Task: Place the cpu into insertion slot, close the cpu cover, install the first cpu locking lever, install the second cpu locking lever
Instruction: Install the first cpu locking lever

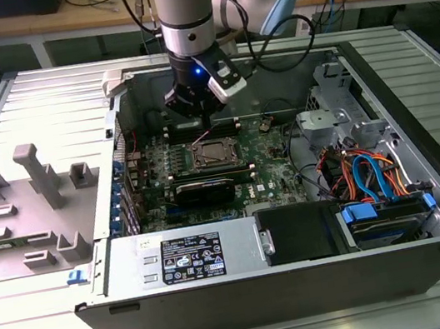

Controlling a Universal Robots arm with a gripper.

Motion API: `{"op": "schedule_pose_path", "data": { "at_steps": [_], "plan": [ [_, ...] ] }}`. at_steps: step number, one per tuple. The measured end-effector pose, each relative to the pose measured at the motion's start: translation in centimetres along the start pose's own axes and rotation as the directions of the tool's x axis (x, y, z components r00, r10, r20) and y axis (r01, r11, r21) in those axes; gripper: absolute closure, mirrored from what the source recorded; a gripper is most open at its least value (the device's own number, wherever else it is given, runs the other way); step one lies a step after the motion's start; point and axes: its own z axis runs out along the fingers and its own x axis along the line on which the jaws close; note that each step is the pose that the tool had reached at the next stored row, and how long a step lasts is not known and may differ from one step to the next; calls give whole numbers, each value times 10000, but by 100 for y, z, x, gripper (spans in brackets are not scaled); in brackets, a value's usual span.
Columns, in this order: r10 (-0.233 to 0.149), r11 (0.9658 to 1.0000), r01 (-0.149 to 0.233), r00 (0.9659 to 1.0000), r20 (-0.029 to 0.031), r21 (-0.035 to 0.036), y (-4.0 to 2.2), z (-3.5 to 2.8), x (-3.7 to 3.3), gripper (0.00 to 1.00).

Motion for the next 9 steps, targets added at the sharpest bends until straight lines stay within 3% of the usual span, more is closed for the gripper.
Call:
{"op": "schedule_pose_path", "data": {
  "at_steps": [5,9],
  "plan": [
    [1,10000,-1,10000,2,-2,-3,17,-63,89],
    [1,10000,-1,10000,1,-2,4,23,-75,89]
  ]
}}
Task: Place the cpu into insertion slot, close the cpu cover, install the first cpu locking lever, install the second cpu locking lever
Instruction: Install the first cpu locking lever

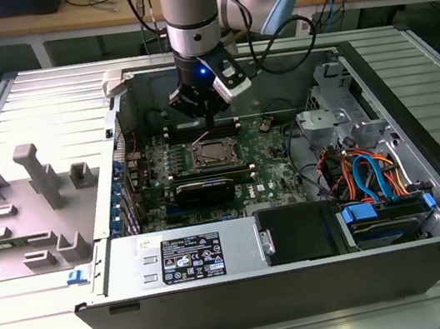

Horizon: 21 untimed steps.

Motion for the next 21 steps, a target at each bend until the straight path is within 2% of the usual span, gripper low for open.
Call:
{"op": "schedule_pose_path", "data": {
  "at_steps": [4,11,17,21],
  "plan": [
    [-1,10000,1,10000,1,-2,38,12,-7,89],
    [1,10000,-1,10000,4,1,43,106,-10,89],
    [3,10000,-3,10000,5,0,43,116,-20,89],
    [-5,10000,5,9999,136,6,40,158,-17,89]
  ]
}}
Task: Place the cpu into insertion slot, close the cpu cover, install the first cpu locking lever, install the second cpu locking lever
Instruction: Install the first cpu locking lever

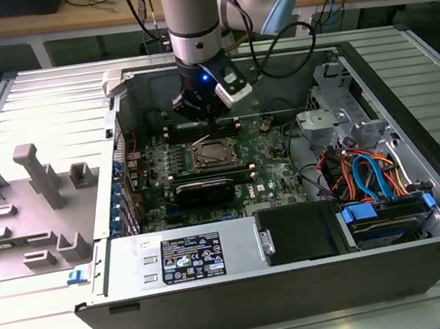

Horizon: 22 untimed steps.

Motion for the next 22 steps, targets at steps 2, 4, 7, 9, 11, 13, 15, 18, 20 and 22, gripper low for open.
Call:
{"op": "schedule_pose_path", "data": {
  "at_steps": [2,4,7,9,11,13,15,18,20,22],
  "plan": [
    [0,10000,0,10000,-2,2,0,0,0,89],
    [1,10000,-1,10000,0,0,0,2,1,89],
    [3,10000,-3,10000,5,-26,0,3,1,89],
    [18,9998,-17,10000,18,-201,-1,2,1,89],
    [28,9995,-28,10000,23,-313,-2,2,1,89],
    [28,9995,-27,10000,24,-325,-6,2,1,89],
    [29,9994,-28,10000,24,-338,-14,1,1,89],
    [34,9993,-33,10000,27,-381,-29,-2,2,89],
    [33,9992,-32,10000,27,-388,-30,-43,-2,89],
    [33,9992,-32,10000,27,-387,-29,-72,-4,89]
  ]
}}
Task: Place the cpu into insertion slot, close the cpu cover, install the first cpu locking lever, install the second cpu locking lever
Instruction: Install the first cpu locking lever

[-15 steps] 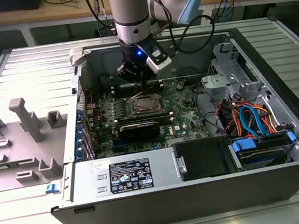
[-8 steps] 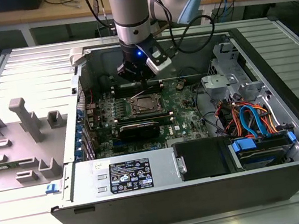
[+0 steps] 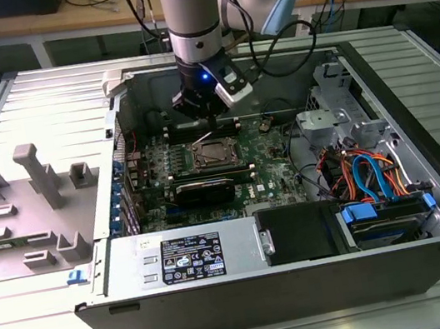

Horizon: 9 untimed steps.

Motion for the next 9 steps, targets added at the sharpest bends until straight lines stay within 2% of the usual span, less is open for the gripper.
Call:
{"op": "schedule_pose_path", "data": {
  "at_steps": [5,9],
  "plan": [
    [1,10000,-1,10000,0,0,5,-76,-7,89],
    [0,10000,0,10000,1,-9,4,-98,-9,89]
  ]
}}
